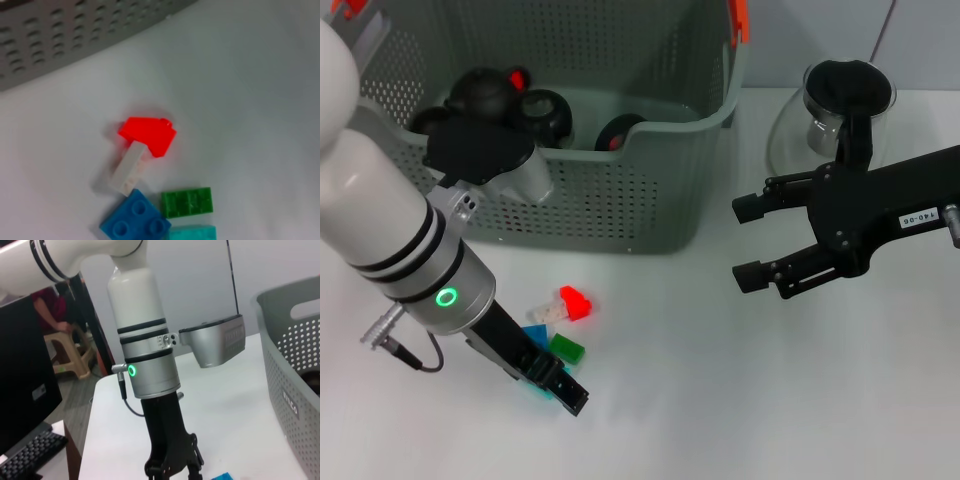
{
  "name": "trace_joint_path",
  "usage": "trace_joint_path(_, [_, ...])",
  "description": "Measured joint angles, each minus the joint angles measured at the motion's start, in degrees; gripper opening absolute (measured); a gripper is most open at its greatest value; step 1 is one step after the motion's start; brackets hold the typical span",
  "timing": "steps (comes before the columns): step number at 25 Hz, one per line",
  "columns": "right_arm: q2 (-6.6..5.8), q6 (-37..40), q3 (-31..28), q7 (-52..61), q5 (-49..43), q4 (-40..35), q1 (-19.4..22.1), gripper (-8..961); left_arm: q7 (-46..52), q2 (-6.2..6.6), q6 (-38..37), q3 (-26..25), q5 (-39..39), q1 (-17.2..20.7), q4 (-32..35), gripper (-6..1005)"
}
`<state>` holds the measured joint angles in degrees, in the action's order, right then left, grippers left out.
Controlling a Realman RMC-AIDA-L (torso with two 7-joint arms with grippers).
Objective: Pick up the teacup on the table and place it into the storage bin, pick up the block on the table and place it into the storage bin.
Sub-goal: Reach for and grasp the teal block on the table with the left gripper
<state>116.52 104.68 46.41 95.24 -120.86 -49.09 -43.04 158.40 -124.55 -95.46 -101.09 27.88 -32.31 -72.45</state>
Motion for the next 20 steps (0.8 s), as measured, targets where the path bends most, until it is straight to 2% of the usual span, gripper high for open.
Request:
trace_joint_path(10, [-0.67, 1.2, 0.7, -0.8, -0.1, 0.0, -0.9, 941, 1.9, 0.18, 1.0, 0.0, -1.2, -0.5, 0.0, 909])
trace_joint_path(20, [-0.74, 1.2, 0.7, -1.1, -0.1, 0.0, -1.2, 940, 2.0, -0.06, 1.3, 0.9, -2.7, -1.1, 0.6, 906])
